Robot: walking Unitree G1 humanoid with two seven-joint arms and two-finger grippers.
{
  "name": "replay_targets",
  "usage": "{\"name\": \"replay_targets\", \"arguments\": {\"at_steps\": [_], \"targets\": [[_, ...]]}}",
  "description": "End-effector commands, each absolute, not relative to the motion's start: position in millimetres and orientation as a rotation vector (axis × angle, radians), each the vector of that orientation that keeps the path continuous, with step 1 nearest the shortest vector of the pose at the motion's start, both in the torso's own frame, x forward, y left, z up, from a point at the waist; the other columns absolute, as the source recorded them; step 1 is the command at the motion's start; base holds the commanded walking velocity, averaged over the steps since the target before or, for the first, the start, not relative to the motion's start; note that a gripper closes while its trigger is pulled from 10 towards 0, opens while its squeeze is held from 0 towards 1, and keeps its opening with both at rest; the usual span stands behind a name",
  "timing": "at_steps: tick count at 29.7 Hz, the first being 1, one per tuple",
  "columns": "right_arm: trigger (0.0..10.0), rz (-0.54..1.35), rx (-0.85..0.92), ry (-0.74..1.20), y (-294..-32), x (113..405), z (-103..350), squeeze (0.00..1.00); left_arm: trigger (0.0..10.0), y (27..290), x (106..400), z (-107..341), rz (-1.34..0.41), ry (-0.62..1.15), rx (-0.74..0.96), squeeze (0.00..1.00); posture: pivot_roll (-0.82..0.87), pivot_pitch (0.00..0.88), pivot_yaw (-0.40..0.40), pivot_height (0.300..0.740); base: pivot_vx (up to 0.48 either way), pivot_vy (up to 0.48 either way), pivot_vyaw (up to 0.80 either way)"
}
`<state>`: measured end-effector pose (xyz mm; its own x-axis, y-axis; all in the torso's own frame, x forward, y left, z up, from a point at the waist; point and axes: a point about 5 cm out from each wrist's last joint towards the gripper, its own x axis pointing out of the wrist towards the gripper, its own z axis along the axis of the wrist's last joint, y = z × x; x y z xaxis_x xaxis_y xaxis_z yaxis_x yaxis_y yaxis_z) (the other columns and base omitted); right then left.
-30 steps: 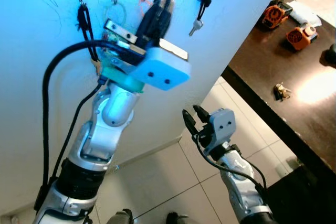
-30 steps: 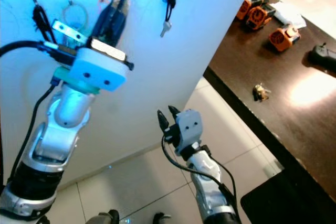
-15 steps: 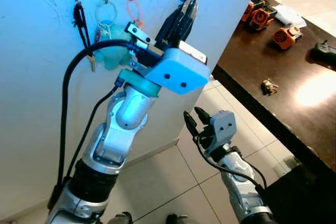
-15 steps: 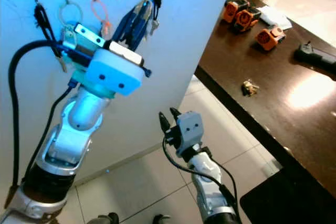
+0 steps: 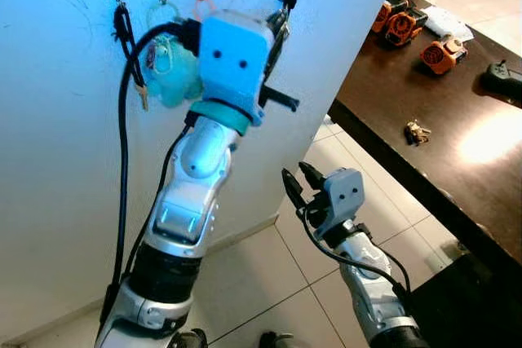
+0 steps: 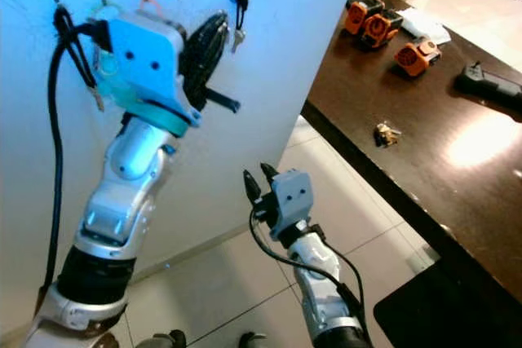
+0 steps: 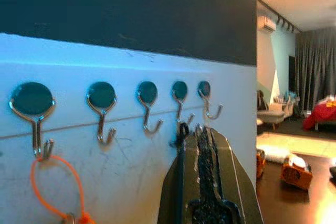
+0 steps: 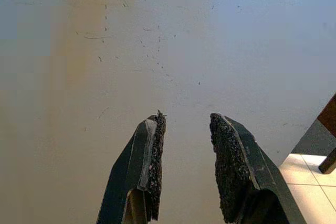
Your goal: Hang keys on a hook
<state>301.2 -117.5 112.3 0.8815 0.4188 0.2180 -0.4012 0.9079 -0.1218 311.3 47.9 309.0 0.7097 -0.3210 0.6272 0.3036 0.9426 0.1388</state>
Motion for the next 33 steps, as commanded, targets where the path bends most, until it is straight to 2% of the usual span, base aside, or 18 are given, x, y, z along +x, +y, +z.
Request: {"name": "replay_targets", "arguments": {"at_steps": [1,11,20,27,33], "targets": [[10.0,0.417,-0.071,-0.238,-120.5,300.6,109.9,0.00,10.0,44.3,312.9,312.0,-0.353,-0.698,0.004,0.00,-0.04,0.122,-0.024,0.740,0.000,0.000,0.00],[10.0,0.429,-0.065,-0.253,-115.0,301.0,113.3,0.00,10.0,47.8,332.8,325.7,-0.284,-0.694,0.016,0.00,-0.05,0.125,-0.012,0.740,0.000,0.000,0.00],[10.0,0.427,-0.061,-0.249,-115.6,299.3,110.9,0.00,10.0,54.4,338.8,328.7,-0.264,-0.698,0.010,0.00,-0.05,0.123,-0.009,0.740,0.000,0.000,0.00],[10.0,0.427,-0.064,-0.249,-115.7,300.3,111.3,0.00,10.0,42.0,333.3,327.1,-0.386,-0.689,-0.058,0.00,-0.05,0.120,-0.010,0.740,0.000,0.000,0.00],[10.0,0.427,-0.065,-0.242,-116.1,299.0,109.2,0.00,10.0,39.1,332.4,326.2,-0.408,-0.691,-0.049,0.00,-0.05,0.125,-0.010,0.740,0.000,0.000,0.00]]}}
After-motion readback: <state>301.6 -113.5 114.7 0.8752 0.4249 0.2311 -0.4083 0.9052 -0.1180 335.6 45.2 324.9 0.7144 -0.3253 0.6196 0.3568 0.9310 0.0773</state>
